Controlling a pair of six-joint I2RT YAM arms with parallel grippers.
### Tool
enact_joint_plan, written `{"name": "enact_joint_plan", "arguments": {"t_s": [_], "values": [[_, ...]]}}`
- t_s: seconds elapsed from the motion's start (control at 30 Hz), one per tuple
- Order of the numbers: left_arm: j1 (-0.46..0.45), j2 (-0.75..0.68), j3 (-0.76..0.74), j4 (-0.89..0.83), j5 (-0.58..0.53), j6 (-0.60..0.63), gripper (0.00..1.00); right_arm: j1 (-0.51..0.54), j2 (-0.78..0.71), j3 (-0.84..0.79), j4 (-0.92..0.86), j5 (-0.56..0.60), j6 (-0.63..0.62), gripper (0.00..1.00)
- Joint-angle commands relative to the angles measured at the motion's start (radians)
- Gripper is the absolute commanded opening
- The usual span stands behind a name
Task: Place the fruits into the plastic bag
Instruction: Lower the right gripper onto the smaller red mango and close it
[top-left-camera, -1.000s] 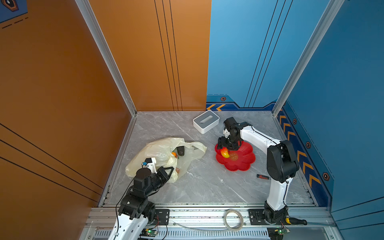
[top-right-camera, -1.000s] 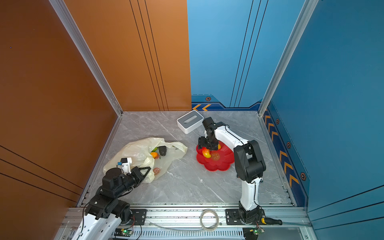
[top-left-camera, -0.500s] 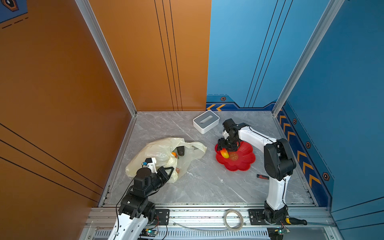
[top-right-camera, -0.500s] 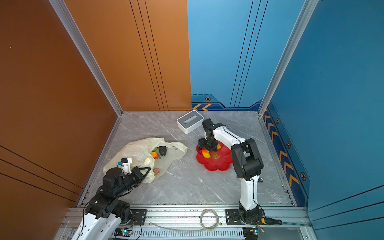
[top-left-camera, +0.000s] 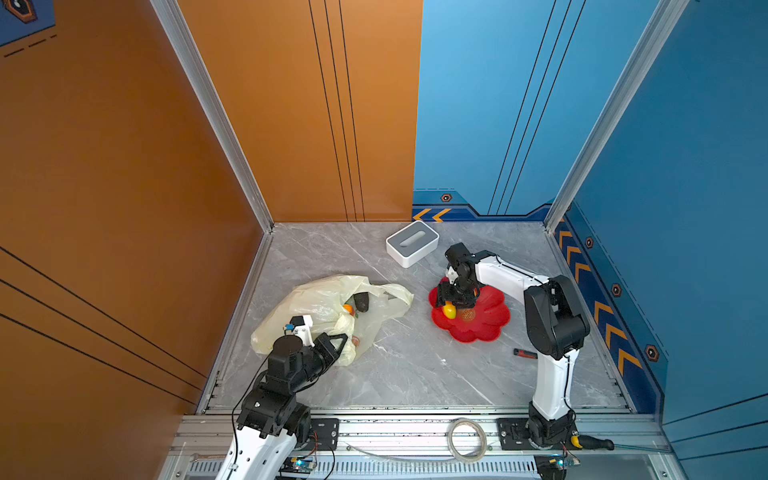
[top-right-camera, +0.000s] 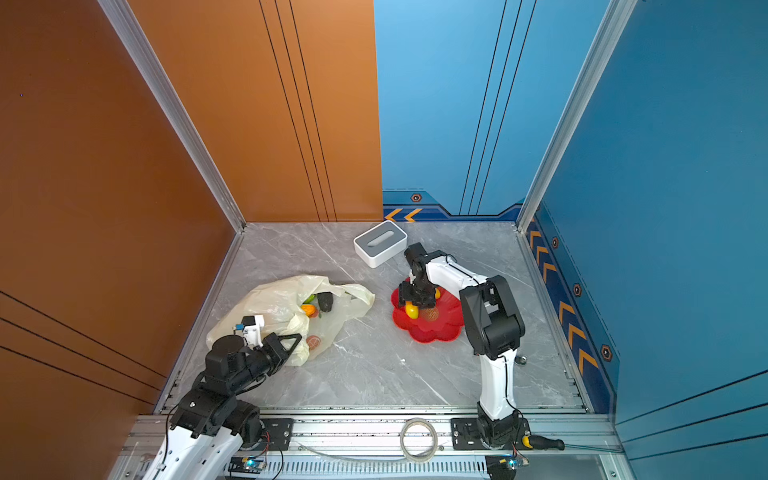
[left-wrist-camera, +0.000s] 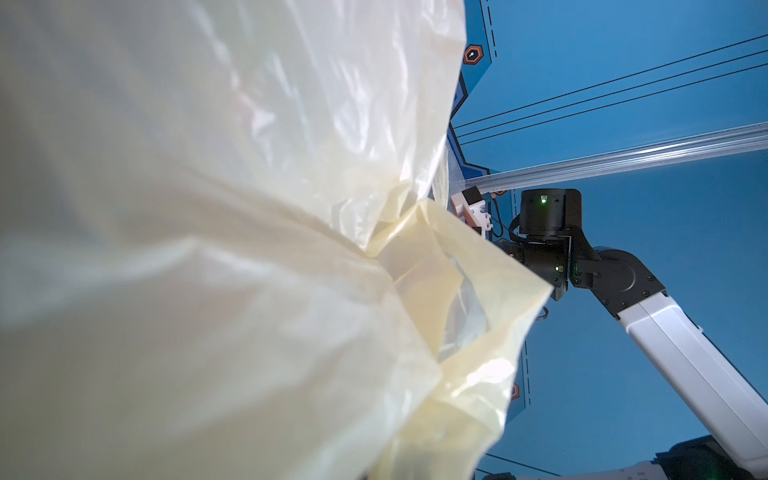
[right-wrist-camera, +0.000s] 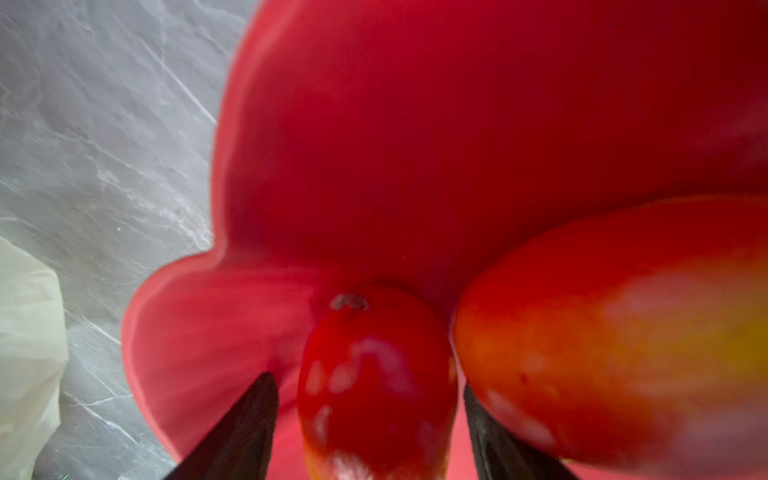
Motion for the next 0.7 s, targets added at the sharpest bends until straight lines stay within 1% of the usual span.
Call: {"name": "enact_joint_plan", "arguments": {"t_s": [0.0, 0.1, 0.13, 0.37, 0.43, 0.67], "values": [[0.012, -0.010, -0.009, 0.011, 0.005, -0.001, 0.00, -0.009, 0.019, -0.015, 0.016, 0.005, -0.015, 0.68], [0.012, -0.010, -0.009, 0.011, 0.003, -0.002, 0.00, -0.013, 0.019, -0.021, 0.021, 0.005, -0.013, 0.65], [0.012, -0.010, -0.009, 0.011, 0.003, -0.002, 0.00, -0.013, 0.019, -0.026, 0.024, 0.004, -0.012, 0.63], [0.012, -0.010, -0.011, 0.011, 0.004, -0.002, 0.00, -0.018, 0.016, -0.036, 0.029, -0.004, -0.009, 0.56], [0.012, -0.011, -0.010, 0.011, 0.004, -0.001, 0.00, -0.020, 0.015, -0.037, 0.031, -0.004, -0.009, 0.53], [0.012, -0.013, -0.014, 0.011, 0.002, -0.004, 0.00, -0.021, 0.007, -0.038, 0.032, -0.009, -0.007, 0.48]]}}
